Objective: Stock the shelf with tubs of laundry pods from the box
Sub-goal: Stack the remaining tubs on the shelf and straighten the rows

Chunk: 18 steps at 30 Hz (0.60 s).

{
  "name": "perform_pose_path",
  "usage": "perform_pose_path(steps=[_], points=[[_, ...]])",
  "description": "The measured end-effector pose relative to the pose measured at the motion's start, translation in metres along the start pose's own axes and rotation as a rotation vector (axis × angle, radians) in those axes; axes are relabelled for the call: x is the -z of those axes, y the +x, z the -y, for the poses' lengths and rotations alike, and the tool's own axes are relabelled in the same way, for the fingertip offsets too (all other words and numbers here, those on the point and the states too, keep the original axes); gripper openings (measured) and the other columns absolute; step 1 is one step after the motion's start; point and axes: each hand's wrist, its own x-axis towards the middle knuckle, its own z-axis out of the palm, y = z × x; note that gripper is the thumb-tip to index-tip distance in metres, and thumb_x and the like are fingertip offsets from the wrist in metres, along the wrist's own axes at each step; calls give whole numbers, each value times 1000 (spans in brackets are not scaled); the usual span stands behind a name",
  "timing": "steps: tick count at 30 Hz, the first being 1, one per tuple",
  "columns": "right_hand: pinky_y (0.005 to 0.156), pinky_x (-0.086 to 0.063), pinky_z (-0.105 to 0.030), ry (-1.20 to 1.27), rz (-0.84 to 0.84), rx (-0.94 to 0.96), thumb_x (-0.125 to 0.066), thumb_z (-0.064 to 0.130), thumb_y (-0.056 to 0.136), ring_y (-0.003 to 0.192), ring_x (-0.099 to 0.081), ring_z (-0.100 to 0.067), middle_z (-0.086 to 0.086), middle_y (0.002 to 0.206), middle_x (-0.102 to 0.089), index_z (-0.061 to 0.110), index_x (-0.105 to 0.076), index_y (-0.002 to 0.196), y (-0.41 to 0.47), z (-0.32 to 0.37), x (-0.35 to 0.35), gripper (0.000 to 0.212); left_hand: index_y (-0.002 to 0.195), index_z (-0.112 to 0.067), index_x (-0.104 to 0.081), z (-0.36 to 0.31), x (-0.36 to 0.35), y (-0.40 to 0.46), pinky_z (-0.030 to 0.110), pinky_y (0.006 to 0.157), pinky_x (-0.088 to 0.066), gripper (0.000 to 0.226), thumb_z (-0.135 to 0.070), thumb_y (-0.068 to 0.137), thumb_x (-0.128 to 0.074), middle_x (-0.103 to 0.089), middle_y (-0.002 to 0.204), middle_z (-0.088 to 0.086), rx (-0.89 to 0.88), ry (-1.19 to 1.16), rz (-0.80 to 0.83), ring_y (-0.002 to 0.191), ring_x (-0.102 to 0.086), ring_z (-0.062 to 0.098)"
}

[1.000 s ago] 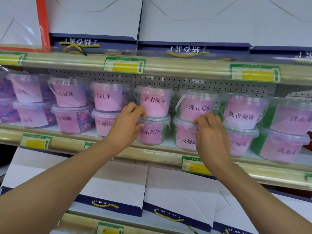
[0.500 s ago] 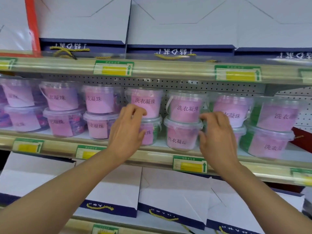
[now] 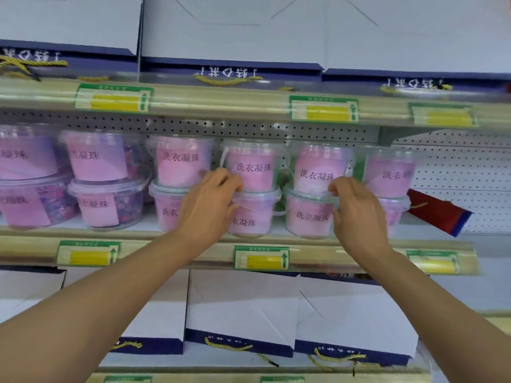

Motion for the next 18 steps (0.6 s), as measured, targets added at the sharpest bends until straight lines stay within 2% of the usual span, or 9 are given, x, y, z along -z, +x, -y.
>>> perform_pose_path(steps=[5,11,18], points=[[46,-29,-24,-12,37,39,-65,-28,40,72,-59,-33,-12,85,-59,4,-58,86,1,-3,0,56,88,-7,-58,-1,-3,0,38,53,-45,27,2,66,-71,-54,92,11,-1,-27,-7,83,-54,31],[39,-39,-28,22,50,30,-67,-28,44,76,-60,-32,-12,89,-58,2,-60,84,-2,-3,1,50,88,-5,-59,-5,-2,2,37,48,-46,29,5,65,-73,-55,91,12,-30,-39,9,85,-54,31],[36,-38,-28,14,26,35,-65,-29,42,74,-60,-33,-13,89,-58,1,-60,84,-4,-1,0,52,89,-4,-60,-3,-2,1,35,46,-47,39,14,57,-73,-56,90,13,-60,-21,37,83,-57,32]])
